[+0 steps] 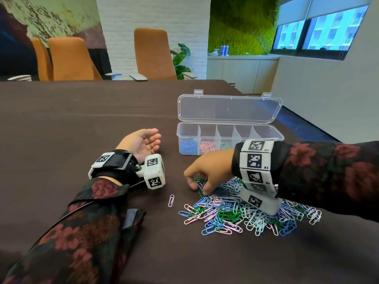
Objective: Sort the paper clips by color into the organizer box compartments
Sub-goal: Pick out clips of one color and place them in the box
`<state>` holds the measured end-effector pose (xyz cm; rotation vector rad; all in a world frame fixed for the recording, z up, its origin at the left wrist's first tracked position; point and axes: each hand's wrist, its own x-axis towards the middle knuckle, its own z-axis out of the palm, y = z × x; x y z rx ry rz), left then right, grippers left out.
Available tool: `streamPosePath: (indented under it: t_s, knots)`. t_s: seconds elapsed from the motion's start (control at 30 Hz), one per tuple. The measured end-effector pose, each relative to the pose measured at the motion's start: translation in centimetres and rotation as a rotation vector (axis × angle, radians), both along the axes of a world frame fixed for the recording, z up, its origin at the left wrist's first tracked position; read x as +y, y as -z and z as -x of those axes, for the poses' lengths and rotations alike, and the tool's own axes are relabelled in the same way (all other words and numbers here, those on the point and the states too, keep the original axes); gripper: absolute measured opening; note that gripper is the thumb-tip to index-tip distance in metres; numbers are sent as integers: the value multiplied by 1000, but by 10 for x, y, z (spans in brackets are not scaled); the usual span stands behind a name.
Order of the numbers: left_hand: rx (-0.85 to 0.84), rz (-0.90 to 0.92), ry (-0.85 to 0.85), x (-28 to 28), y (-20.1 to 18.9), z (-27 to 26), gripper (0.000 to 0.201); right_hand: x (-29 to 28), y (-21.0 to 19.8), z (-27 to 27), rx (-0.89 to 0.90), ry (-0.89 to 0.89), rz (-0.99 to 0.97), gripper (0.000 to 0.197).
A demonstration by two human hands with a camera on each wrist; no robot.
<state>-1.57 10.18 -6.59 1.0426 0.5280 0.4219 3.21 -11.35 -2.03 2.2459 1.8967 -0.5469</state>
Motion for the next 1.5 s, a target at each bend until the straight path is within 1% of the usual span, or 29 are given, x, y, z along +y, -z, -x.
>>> streamPosePath:
  t_s: [0.13,0.27,0.33,0.37,0.4,0.47,0.53,0.63,0.67,0.73,0.8,0.87,0.97,1.03,1.07,1.17,1.2,1.27,1.33,1.4,1.43,1.5]
  knots:
    - [-1,1,-3,0,0,0,17,4,5,1,-27,-54,39,13]
    - [0,-7,2,0,-1,1,17,4,7,-5,-17,-49,61,20]
    - [-1,-6,2,0,-1,1,17,1,6,-8,29,-7,53,23]
    - [-2,-5,2,1,-1,1,18,-1,5,-11,88,39,27,23]
    - [-3,-5,1,1,0,1,18,-4,3,-15,183,104,-19,23]
    - [-4,-4,3,1,-1,1,18,-12,-2,-24,488,269,-174,24]
    - [-5,-4,8,2,0,1,18,-21,-8,-33,822,452,-397,25]
    - [-4,3,16,4,1,0,18,-38,-15,-50,1239,712,-773,26]
    - [-4,5,17,5,1,0,18,-44,-17,-59,1334,794,-865,27]
    - [-4,7,23,6,2,-1,18,-57,-19,-76,1433,961,-1005,27]
    - [-6,8,28,7,2,-2,18,-67,-19,-93,1460,1125,-1119,22]
    - [-6,5,29,8,3,-2,18,-74,-19,-106,1467,1238,-1196,22]
    - [-1,1,28,8,3,-2,19,-73,-21,-116,1488,1287,-1269,21]
    - [1,2,26,8,3,-3,19,-70,-24,-119,1496,1253,-1273,24]
    - [0,2,26,8,3,-3,20,-68,-25,-120,1470,1226,-1259,26]
    - [-1,6,28,10,4,-3,21,-63,-24,-122,1309,1166,-1239,41]
    - [-1,9,29,10,4,-3,21,-62,-23,-122,1241,1143,-1254,43]
    - [-2,9,29,11,4,-4,21,-62,-22,-117,1130,1090,-1293,40]
    - [-3,9,28,11,4,-4,21,-65,-21,-108,1040,1037,-1296,31]
    - [-3,6,30,11,4,-3,21,-69,-21,-99,959,945,-1232,20]
    - [-2,5,33,11,5,-3,21,-71,-21,-95,925,877,-1174,18]
    - [0,-1,32,11,5,-2,21,-74,-22,-87,840,739,-982,19]
